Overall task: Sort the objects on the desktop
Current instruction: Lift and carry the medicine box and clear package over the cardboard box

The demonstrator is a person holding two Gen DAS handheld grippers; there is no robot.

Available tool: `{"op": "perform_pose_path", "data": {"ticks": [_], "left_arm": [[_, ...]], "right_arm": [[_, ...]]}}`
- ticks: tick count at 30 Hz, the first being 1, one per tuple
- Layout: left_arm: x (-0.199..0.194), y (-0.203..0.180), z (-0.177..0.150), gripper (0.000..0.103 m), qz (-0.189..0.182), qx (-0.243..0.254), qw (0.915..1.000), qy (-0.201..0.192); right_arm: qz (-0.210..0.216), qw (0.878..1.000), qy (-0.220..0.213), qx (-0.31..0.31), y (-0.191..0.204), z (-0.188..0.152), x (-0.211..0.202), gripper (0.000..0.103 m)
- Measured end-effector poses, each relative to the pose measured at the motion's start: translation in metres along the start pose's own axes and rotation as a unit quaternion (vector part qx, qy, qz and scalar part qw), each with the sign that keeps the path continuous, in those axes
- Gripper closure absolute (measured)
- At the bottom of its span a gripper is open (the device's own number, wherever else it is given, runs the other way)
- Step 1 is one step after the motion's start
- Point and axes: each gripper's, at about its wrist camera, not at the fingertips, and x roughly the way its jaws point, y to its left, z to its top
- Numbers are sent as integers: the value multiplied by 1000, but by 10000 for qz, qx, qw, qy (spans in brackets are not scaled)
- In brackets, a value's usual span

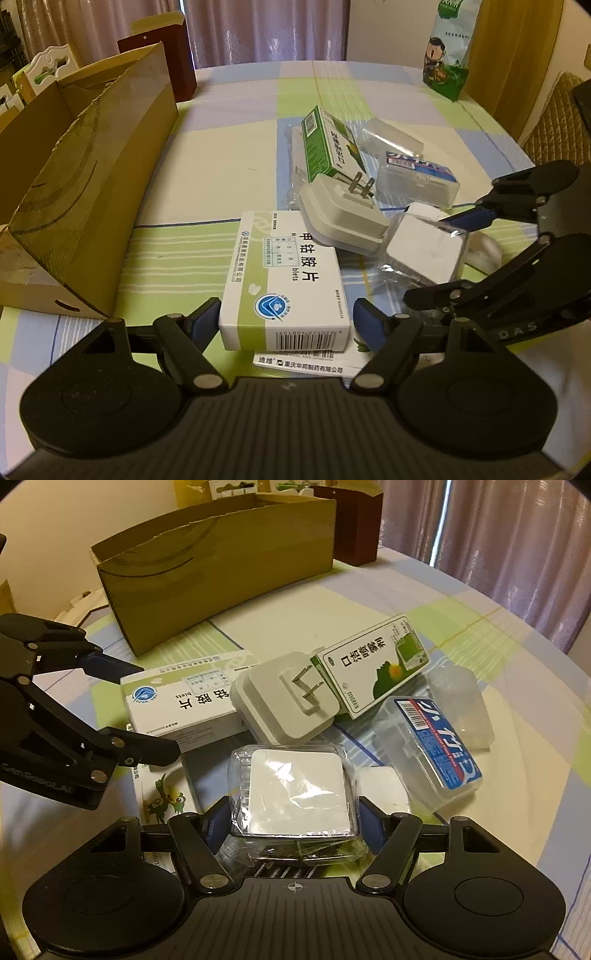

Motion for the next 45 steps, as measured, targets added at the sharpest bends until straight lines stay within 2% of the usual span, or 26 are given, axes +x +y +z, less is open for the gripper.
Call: {"op": "perform_pose_path", "data": {"ticks": [4, 12, 16, 22, 26, 29, 37, 41, 45], "left_arm": [[-8, 6, -5, 35, 19, 34, 10000, -67], [-25, 19, -14, 36, 58, 102, 9997, -202], [-43, 35, -36, 36, 125, 48, 9997, -213], [-54, 54, -70, 35, 230, -71, 9997, 39], [-49, 56, -81, 34, 246, -136, 9994, 219], [-43, 56, -80, 27, 244, -161, 9992, 257], [-21, 55, -71, 27, 283, -121, 9990, 337], [-20, 56, -66, 35, 328, -80, 9990, 299], [-27, 56, -64, 36, 362, -49, 9991, 212]], "right_arm": [[-46, 9999, -68, 96, 1, 0, -8, 34], [-137, 9993, -203, 289, 4, 0, -25, 34], [-147, 9990, -235, 344, 12, -1, -31, 34], [-169, 9991, -179, 334, 27, -4, -30, 34], [-219, 9991, -142, 335, 31, -3, -27, 34], [-266, 9991, -122, 298, 33, 0, -26, 34], [-412, 9988, -43, 273, 28, 4, -23, 34], [-444, 9986, -27, 288, 26, 4, -23, 34], [-477, 9983, -52, 328, 25, 3, -25, 34]]}}
